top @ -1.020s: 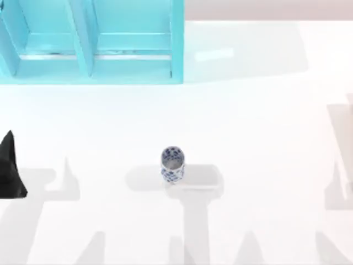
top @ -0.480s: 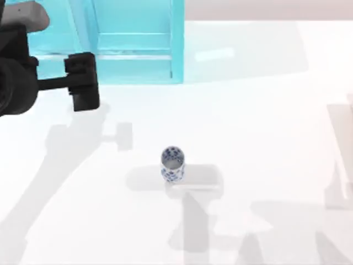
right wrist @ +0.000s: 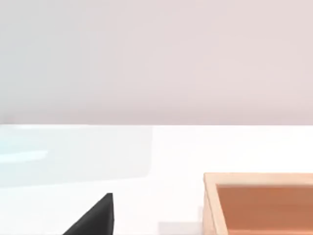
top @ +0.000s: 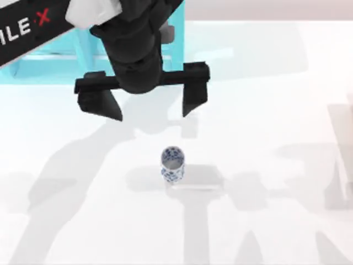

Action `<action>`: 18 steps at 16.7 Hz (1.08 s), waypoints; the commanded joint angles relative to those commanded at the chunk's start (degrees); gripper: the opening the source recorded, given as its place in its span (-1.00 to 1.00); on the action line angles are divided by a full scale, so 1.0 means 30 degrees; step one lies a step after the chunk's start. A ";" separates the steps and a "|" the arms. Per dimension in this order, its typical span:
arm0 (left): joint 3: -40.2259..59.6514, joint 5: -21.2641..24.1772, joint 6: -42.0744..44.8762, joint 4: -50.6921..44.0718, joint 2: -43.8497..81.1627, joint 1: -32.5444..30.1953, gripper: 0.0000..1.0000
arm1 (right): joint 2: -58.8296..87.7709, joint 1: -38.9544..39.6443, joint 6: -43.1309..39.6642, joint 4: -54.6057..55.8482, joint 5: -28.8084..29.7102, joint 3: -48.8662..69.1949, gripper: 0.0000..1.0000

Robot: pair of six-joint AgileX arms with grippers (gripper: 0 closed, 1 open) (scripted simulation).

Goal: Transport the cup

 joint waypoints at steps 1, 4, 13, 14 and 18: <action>0.1330 -0.0026 -0.0409 -0.0806 0.1305 -0.0439 1.00 | 0.0000 0.0000 0.0000 0.0000 0.0000 0.0000 1.00; 0.4416 -0.0146 -0.1361 -0.2635 0.4308 -0.1455 1.00 | 0.0000 0.0000 0.0000 0.0000 0.0000 0.0000 1.00; 0.5672 -0.0226 -0.1798 -0.3385 0.5541 -0.1848 1.00 | 0.0000 0.0000 0.0000 0.0000 0.0000 0.0000 1.00; 0.5421 -0.0234 -0.1775 -0.3132 0.5562 -0.1857 1.00 | 0.0000 0.0000 0.0000 0.0000 0.0000 0.0000 1.00; 0.2942 -0.0238 -0.1744 -0.0362 0.5849 -0.1861 1.00 | 0.0000 0.0000 0.0000 0.0000 0.0000 0.0000 1.00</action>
